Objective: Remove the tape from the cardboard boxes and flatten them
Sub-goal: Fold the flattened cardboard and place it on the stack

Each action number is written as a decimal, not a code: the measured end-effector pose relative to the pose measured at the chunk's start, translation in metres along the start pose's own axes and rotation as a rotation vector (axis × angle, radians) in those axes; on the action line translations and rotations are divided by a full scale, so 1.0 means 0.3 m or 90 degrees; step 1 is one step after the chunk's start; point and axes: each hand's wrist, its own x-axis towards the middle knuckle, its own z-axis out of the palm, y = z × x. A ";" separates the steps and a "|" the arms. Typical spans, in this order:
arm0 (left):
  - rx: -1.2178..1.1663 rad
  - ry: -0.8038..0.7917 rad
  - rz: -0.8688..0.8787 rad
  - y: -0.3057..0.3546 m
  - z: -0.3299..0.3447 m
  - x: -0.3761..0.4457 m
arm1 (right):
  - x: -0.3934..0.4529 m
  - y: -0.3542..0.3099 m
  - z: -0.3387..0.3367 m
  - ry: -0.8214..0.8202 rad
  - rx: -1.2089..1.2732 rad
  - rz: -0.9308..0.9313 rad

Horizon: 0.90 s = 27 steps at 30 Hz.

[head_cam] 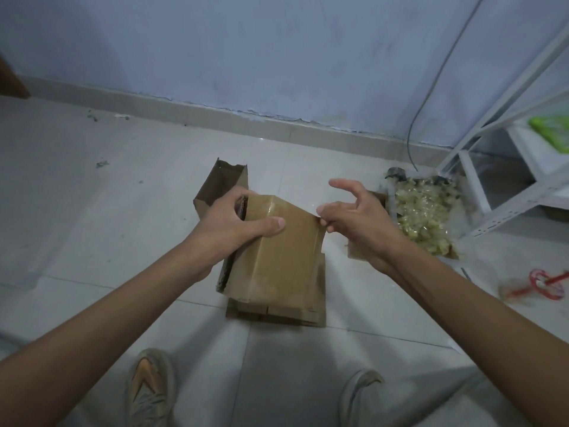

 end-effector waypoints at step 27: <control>0.419 -0.116 0.129 0.158 0.891 0.549 | 0.196 0.243 -0.994 0.232 -0.259 0.096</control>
